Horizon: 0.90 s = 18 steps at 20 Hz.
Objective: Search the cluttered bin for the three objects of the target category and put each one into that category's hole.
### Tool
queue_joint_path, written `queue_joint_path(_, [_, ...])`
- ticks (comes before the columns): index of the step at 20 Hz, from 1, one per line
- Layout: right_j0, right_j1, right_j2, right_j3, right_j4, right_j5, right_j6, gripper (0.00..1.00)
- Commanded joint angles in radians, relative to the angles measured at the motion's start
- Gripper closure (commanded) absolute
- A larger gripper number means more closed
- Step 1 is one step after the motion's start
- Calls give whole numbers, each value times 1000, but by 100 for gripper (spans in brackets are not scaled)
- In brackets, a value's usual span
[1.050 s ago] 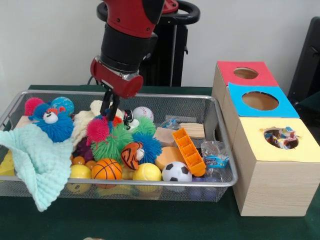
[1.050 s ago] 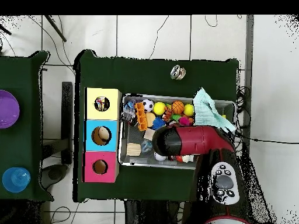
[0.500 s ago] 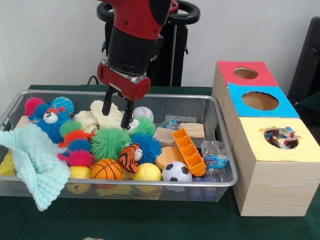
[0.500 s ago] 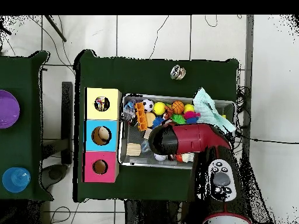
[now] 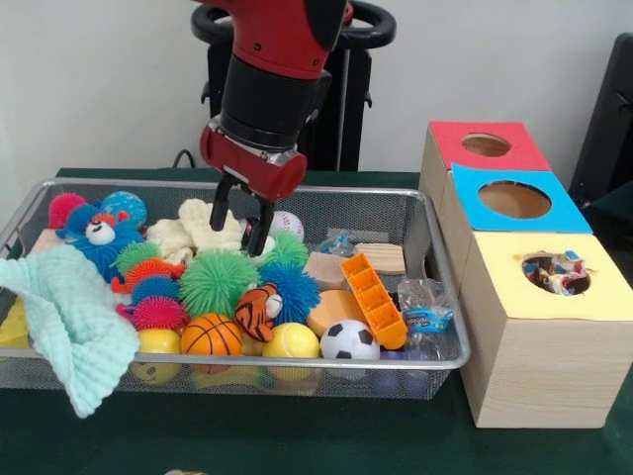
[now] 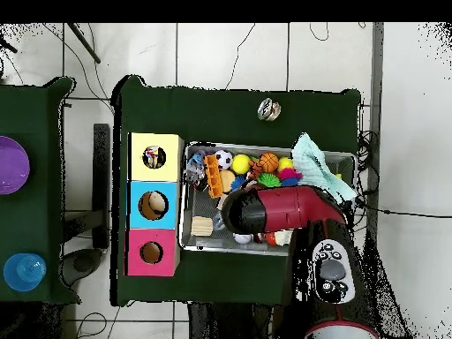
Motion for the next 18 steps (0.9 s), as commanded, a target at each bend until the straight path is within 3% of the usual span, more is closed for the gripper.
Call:
queue_joint_path(1, [-31, -31, 90, 60, -53, 97, -222, 0])
queue_joint_path(10, [-7, -149, 46, 102, -44, 157, -212, 0])
queue_joint_path(13, [33, -187, 4, 91, -52, 179, -169, 0])
queue_joint_path(18, [44, -269, 9, 118, -32, 231, -181, 0])
